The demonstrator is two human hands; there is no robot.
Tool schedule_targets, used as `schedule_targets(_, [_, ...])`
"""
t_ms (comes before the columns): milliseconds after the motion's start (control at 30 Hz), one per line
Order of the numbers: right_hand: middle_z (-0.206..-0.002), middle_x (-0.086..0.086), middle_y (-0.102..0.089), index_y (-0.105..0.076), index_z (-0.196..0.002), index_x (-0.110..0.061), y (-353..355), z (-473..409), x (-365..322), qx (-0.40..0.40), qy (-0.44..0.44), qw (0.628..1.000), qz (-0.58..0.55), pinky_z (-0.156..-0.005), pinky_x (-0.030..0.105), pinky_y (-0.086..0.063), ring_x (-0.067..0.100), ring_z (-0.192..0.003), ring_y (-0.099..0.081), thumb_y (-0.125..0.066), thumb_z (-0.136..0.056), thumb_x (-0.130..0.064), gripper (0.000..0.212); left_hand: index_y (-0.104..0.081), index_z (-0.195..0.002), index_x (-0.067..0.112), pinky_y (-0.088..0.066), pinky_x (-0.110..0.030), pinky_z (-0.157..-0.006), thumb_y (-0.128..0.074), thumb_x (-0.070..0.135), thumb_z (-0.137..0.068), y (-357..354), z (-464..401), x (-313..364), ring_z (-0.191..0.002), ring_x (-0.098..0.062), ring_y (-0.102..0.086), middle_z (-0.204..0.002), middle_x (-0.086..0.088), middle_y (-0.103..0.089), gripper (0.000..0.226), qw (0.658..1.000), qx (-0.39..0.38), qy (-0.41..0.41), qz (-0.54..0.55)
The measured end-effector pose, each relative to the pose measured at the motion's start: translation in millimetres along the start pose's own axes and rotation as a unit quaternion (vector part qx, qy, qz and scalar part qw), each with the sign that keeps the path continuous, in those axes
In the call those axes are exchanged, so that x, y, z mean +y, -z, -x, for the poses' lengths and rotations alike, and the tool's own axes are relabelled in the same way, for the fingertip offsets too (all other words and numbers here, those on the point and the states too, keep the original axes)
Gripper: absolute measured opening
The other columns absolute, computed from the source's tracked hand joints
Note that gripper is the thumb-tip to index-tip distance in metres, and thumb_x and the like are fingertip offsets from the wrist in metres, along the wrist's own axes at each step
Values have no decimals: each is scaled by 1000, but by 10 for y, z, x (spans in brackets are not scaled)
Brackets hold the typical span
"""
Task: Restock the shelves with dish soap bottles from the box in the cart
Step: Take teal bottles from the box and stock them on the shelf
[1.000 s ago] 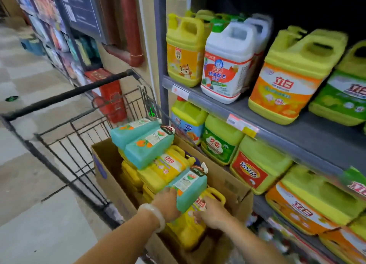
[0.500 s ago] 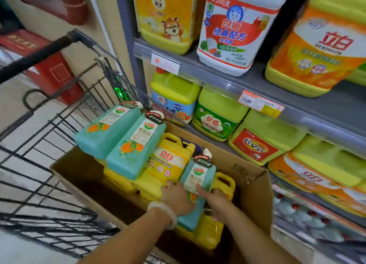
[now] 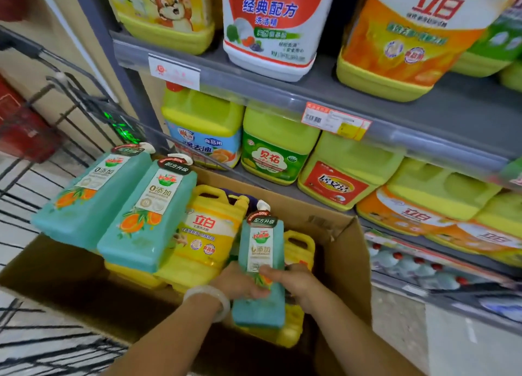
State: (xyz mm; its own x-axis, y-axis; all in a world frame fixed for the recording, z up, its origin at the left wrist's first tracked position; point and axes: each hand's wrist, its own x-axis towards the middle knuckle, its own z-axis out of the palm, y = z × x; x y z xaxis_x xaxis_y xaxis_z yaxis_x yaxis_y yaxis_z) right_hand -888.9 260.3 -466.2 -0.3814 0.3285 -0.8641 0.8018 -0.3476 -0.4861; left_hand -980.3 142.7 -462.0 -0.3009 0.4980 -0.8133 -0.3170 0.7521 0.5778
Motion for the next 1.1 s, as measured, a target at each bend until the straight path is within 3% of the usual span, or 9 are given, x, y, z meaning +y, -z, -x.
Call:
schedule_targets(100, [-94,2,-69,-66,-98,-14,-12,34,3,2,-9,999,-48,-59,26,-50,15,-80,-64,-83,-69,-25,35,-60,-120,12,-52,-45,-94,-77,-8,-65,-22,-10,0,-107,-26,-63,-115,-7,-67,61,999,-3,-38,2])
schedule_targets(200, [-95,4,-72,-68,-103,-13,8,126,74,-17,-4,995,-102,-63,29,-53,20,-84,-67,-83,-66,-19,40,-60,-118,14,-53,-46,-92,-81,-6,-58,-54,110,9,-106,-26,-64,-114,-7,-68,67,999,4,-49,3])
schedule_targets(333, [-98,2,-73,-71,-97,-17,125,387,117,-38,44,986,-158,-77,35,-54,20,-92,-66,-81,-69,-17,29,-46,-127,17,-53,-45,-93,-86,22,-26,-89,269,125,-106,-18,-64,-114,3,-67,109,996,15,-88,-11])
schedule_targets(500, [-95,2,-75,-70,-98,-13,548,876,39,-38,165,964,-204,-92,44,-51,26,-97,-67,-77,-71,-7,29,-31,-125,22,-56,-35,-78,-81,-6,-62,-356,870,679,-100,-22,-62,-110,0,-62,86,989,43,-139,-2])
schedule_targets(567, [-91,1,-75,-70,-97,-15,836,1124,60,-33,225,952,-204,-84,40,-56,23,-88,-70,-75,-72,-1,29,-38,-132,12,-54,-44,-89,-89,5,-48,-541,1048,861,-106,-25,-63,-120,-4,-63,99,986,57,-157,-6])
schedule_targets(633, [-92,3,-75,-68,-101,-13,1168,1410,140,-28,262,944,-197,-73,34,-58,21,-82,-71,-73,-73,3,33,-47,-126,10,-53,-47,-91,-90,12,-34,-831,1234,1022,-103,-25,-65,-116,-4,-66,102,982,56,-181,-21])
schedule_targets(833, [-91,2,-74,-66,-91,-14,2237,2193,897,42,340,917,-206,-64,26,-57,13,-76,-71,-74,-68,10,33,-54,-115,9,-55,-43,-87,-87,-7,-44,-2174,1739,1256,-95,-24,-68,-107,-7,-70,80,966,20,-256,-36])
schedule_targets(1000, [-109,14,-70,-65,-111,-1,3111,2812,1839,124,351,901,-220,-82,39,-56,29,-98,-69,-76,-68,4,45,-56,-111,11,-55,-36,-84,-87,-9,-48,-3479,1988,1334,-95,-20,-67,-111,-6,-68,73,945,-53,-311,-91])
schedule_targets(1100, [-94,8,-74,-68,-103,-2,3576,3250,2425,183,348,885,-251,-66,26,-57,17,-77,-72,-76,-69,3,36,-60,-103,14,-55,-33,-81,-84,-13,-52,-4284,2157,1393,-87,-16,-67,-107,-6,-69,62,923,-110,-343,-140])
